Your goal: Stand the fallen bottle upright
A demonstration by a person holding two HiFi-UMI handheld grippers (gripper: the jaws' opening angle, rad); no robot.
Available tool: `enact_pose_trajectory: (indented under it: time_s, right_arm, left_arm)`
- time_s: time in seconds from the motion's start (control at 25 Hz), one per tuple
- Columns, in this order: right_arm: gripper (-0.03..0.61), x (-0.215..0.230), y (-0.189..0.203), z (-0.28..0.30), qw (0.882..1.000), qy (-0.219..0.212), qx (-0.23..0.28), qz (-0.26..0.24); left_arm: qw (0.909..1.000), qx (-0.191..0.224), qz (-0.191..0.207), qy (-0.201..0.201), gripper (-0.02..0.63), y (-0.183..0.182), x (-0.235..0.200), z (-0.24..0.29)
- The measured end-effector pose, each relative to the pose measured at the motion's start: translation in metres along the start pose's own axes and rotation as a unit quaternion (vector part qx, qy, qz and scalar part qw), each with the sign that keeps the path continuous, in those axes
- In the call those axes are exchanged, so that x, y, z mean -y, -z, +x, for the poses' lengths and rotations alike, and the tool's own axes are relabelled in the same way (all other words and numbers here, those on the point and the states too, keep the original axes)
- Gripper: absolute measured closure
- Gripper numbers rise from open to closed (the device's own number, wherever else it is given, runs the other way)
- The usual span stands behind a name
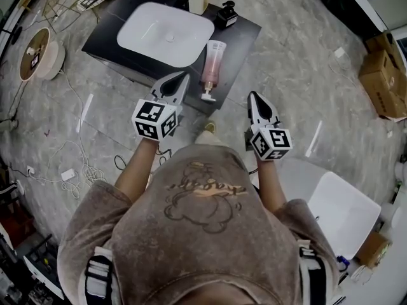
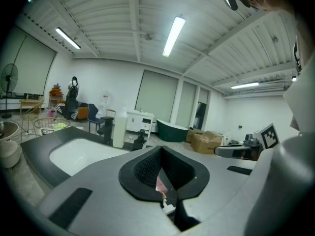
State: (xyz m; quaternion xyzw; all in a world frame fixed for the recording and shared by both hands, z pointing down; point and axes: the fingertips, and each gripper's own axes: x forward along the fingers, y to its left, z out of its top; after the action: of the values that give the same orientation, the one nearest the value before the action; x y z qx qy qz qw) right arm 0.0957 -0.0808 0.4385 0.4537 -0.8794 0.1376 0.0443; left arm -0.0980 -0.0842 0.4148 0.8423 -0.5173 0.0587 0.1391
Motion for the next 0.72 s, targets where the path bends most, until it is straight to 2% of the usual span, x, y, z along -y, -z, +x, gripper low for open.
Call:
enact_pose_trajectory:
  time_s: [0.36, 0.72]
  right_arm:
    - [0.580, 0.035, -0.018, 0.043, 1.000, -0.006, 0.003, 0.004]
    - [0.580, 0.042, -0.026, 0.067, 1.000, 0.012, 0.002, 0.006]
  left_arm:
    - [1.0000, 0.004, -0.003, 0.007, 0.595, -0.017, -0.015, 0.052]
    - [0.9988, -0.002, -0.013, 0.046, 0.595, -0.026, -0.031, 0.085]
